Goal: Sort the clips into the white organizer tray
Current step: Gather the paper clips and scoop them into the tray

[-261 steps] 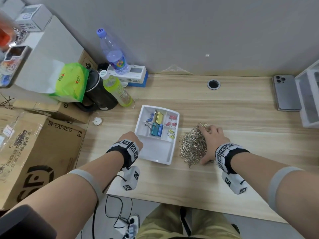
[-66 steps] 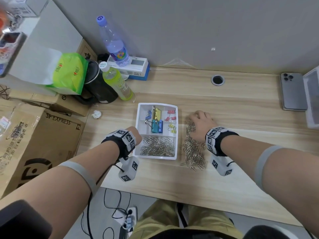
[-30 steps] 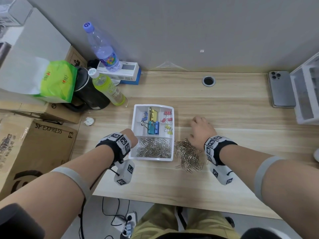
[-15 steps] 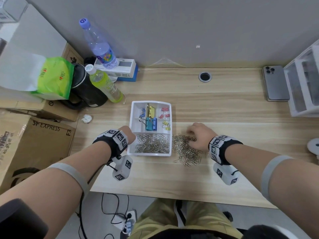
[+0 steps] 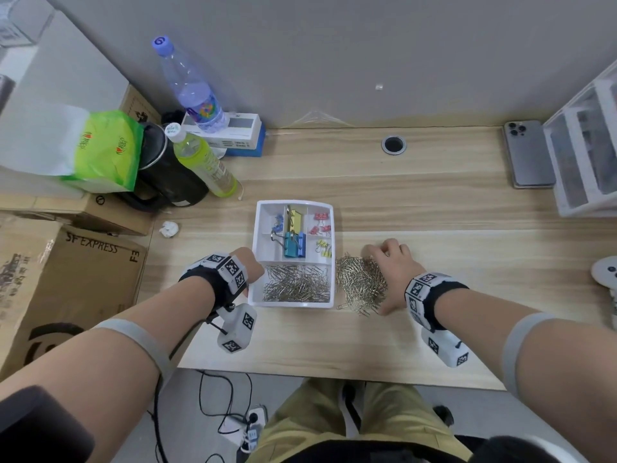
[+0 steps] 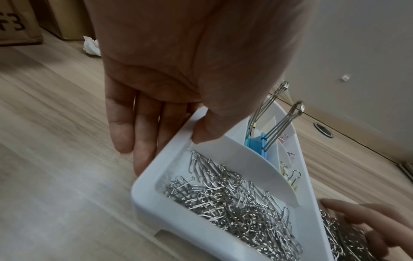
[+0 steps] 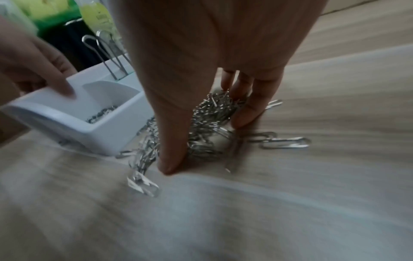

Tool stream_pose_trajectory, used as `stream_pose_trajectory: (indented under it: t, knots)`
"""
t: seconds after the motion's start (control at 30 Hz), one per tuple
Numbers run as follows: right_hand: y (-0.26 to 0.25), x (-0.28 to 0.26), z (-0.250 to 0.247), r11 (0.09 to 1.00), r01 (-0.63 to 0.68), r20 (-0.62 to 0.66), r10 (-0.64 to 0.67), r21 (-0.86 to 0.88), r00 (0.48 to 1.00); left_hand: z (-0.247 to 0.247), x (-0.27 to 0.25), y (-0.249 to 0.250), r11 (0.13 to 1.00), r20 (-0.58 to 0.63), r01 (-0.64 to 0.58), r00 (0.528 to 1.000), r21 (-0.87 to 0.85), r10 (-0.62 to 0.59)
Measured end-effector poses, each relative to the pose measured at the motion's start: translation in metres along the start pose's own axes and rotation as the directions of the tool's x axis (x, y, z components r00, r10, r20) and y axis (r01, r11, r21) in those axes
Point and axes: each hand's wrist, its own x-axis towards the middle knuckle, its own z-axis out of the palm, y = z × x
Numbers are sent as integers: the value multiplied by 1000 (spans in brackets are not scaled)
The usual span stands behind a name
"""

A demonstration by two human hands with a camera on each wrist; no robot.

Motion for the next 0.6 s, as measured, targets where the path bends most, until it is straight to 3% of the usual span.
stream_pose_trajectory:
  t: [0.17, 0.6]
  knots:
    - [-17, 11, 10, 993, 55, -55, -49, 102, 997, 5, 0, -1, 998, -15, 2, 1000, -67, -3]
    - [-35, 18, 24, 983, 35, -152, -7, 178, 988, 8, 5, 5, 975, 28, 16, 1000, -223, -10]
